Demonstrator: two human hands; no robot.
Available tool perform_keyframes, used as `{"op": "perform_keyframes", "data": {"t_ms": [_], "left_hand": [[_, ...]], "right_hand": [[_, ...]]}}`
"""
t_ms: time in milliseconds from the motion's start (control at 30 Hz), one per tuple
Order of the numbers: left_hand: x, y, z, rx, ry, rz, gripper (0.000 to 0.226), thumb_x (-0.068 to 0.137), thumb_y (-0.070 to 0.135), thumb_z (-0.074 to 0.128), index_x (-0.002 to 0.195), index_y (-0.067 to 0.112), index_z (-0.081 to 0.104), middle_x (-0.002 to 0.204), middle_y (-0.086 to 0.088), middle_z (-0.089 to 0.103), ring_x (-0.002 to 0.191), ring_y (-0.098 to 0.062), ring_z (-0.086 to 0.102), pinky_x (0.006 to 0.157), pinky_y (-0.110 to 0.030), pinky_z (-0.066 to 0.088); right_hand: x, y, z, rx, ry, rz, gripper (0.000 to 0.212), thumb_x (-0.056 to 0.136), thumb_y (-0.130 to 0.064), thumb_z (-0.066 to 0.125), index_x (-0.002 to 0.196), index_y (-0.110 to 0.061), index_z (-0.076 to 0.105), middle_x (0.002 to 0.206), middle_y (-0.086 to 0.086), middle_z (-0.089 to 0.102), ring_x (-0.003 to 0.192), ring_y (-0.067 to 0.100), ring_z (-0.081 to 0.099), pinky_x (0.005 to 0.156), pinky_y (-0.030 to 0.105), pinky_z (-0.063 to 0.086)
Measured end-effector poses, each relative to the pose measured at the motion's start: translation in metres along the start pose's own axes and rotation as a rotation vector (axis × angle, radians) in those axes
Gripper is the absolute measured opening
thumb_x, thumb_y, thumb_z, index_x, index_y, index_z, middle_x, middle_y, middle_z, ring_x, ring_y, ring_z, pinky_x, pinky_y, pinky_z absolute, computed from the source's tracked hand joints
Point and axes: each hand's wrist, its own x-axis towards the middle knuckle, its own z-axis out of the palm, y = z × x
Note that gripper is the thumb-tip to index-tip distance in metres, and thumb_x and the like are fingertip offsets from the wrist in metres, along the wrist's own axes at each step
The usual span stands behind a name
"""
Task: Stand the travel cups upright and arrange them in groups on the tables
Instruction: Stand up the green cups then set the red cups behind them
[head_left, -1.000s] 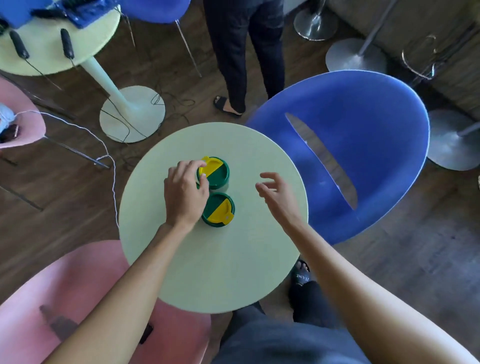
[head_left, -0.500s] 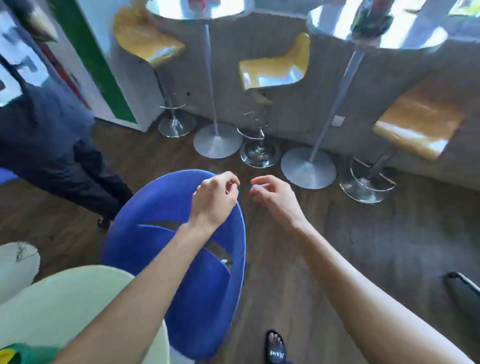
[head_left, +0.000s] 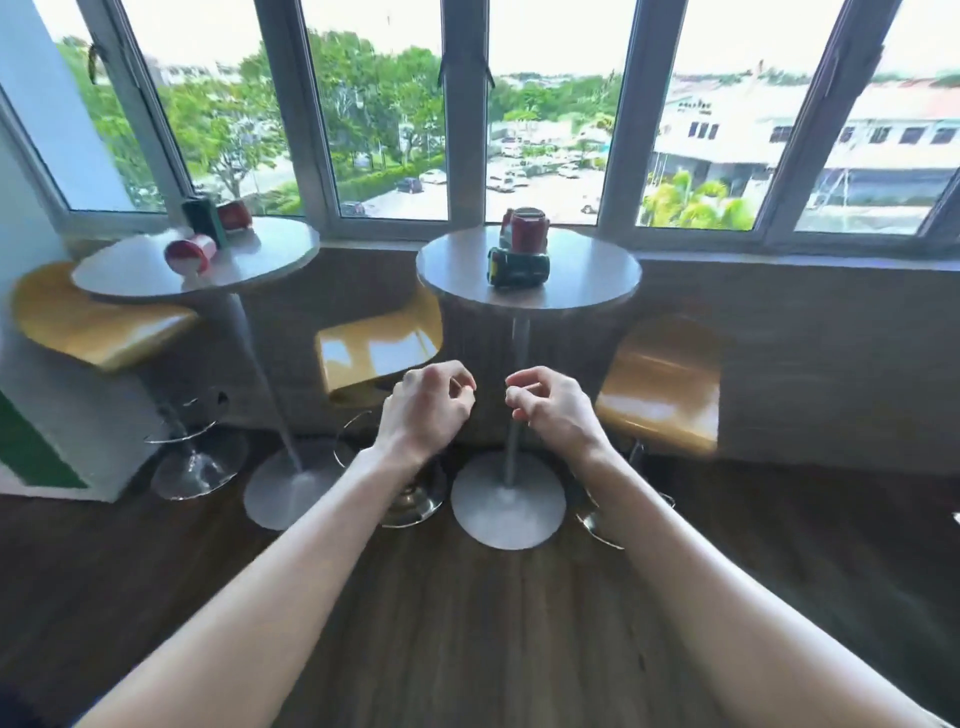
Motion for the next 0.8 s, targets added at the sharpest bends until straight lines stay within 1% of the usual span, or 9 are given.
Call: {"op": "perform_keyframes", "data": {"t_ms": [33, 167, 267, 367, 500, 567, 667, 733, 800], "left_hand": [[0.023, 0.000, 0.006, -0.017, -0.007, 0.017, 0.014, 0.086, 0.029, 0.058, 0.089, 0.028, 0.072, 0.086, 0.005, 0.075, 0.084, -0.022, 0.070, 0.079, -0.039, 0.057], [0.118, -0.007, 0.028, -0.043, -0.011, 0.073, 0.014, 0.090, 0.023, 0.060, 0.091, 0.023, 0.074, 0.089, 0.001, 0.076, 0.083, -0.019, 0.069, 0.077, -0.033, 0.057], [0.190, -0.011, 0.040, -0.056, -0.013, 0.094, 0.014, 0.090, 0.023, 0.061, 0.092, 0.021, 0.075, 0.093, -0.001, 0.077, 0.086, -0.019, 0.070, 0.077, -0.030, 0.056], [0.255, -0.013, 0.051, -0.079, -0.047, 0.072, 0.014, 0.090, 0.024, 0.061, 0.093, 0.023, 0.075, 0.096, -0.002, 0.077, 0.089, -0.023, 0.069, 0.080, -0.035, 0.057], [0.335, -0.024, 0.077, -0.151, -0.096, 0.074, 0.011, 0.089, 0.024, 0.063, 0.096, 0.031, 0.068, 0.094, 0.004, 0.074, 0.088, -0.021, 0.069, 0.081, -0.040, 0.059], [0.370, -0.030, 0.093, -0.195, -0.099, 0.067, 0.021, 0.088, 0.024, 0.066, 0.109, 0.026, 0.065, 0.105, 0.001, 0.072, 0.095, -0.023, 0.068, 0.087, -0.041, 0.057], [0.417, -0.039, 0.118, -0.185, -0.109, 0.035, 0.049, 0.084, 0.035, 0.073, 0.127, 0.022, 0.055, 0.121, -0.005, 0.064, 0.107, -0.027, 0.062, 0.095, -0.044, 0.051], [0.443, -0.043, 0.136, -0.217, -0.144, 0.010, 0.063, 0.079, 0.039, 0.078, 0.133, 0.024, 0.048, 0.125, -0.006, 0.058, 0.112, -0.029, 0.059, 0.098, -0.046, 0.048], [0.468, -0.049, 0.154, -0.285, -0.192, -0.012, 0.076, 0.074, 0.040, 0.082, 0.137, 0.023, 0.043, 0.123, -0.004, 0.051, 0.114, -0.026, 0.054, 0.100, -0.043, 0.045]], "right_hand": [[0.021, 0.000, -0.004, -0.008, 0.019, -0.007, 0.014, 0.089, -0.022, 0.063, 0.100, -0.021, 0.072, 0.089, 0.007, 0.075, 0.077, 0.015, 0.069, 0.060, 0.015, 0.049], [0.112, -0.001, -0.012, -0.012, 0.078, -0.026, 0.012, 0.089, -0.022, 0.064, 0.098, -0.022, 0.072, 0.083, 0.002, 0.073, 0.081, 0.019, 0.071, 0.074, 0.029, 0.056], [0.178, -0.004, -0.015, -0.028, 0.117, -0.035, 0.014, 0.091, -0.023, 0.063, 0.103, -0.021, 0.071, 0.089, 0.002, 0.073, 0.085, 0.018, 0.070, 0.072, 0.026, 0.052], [0.236, -0.005, -0.021, -0.059, 0.126, -0.046, 0.018, 0.094, -0.025, 0.061, 0.109, -0.020, 0.070, 0.096, 0.002, 0.073, 0.089, 0.018, 0.069, 0.070, 0.024, 0.051], [0.313, 0.001, -0.030, -0.045, 0.131, -0.056, 0.015, 0.094, -0.021, 0.062, 0.106, -0.018, 0.070, 0.089, -0.002, 0.069, 0.089, 0.019, 0.067, 0.076, 0.026, 0.052], [0.352, 0.009, -0.033, -0.033, 0.143, -0.055, 0.013, 0.093, -0.018, 0.063, 0.103, -0.016, 0.070, 0.082, -0.005, 0.066, 0.082, 0.016, 0.065, 0.074, 0.026, 0.050], [0.407, 0.024, -0.038, -0.032, 0.161, -0.082, 0.008, 0.092, -0.015, 0.065, 0.097, -0.018, 0.069, 0.080, -0.008, 0.065, 0.078, 0.013, 0.063, 0.079, 0.028, 0.054], [0.438, 0.035, -0.042, -0.039, 0.162, -0.104, 0.007, 0.092, -0.015, 0.065, 0.096, -0.020, 0.068, 0.083, -0.008, 0.067, 0.080, 0.011, 0.063, 0.079, 0.024, 0.054], [0.470, 0.047, -0.048, -0.029, 0.161, -0.119, 0.010, 0.091, -0.013, 0.065, 0.098, -0.020, 0.068, 0.089, -0.005, 0.068, 0.083, 0.012, 0.064, 0.075, 0.019, 0.052]]}}
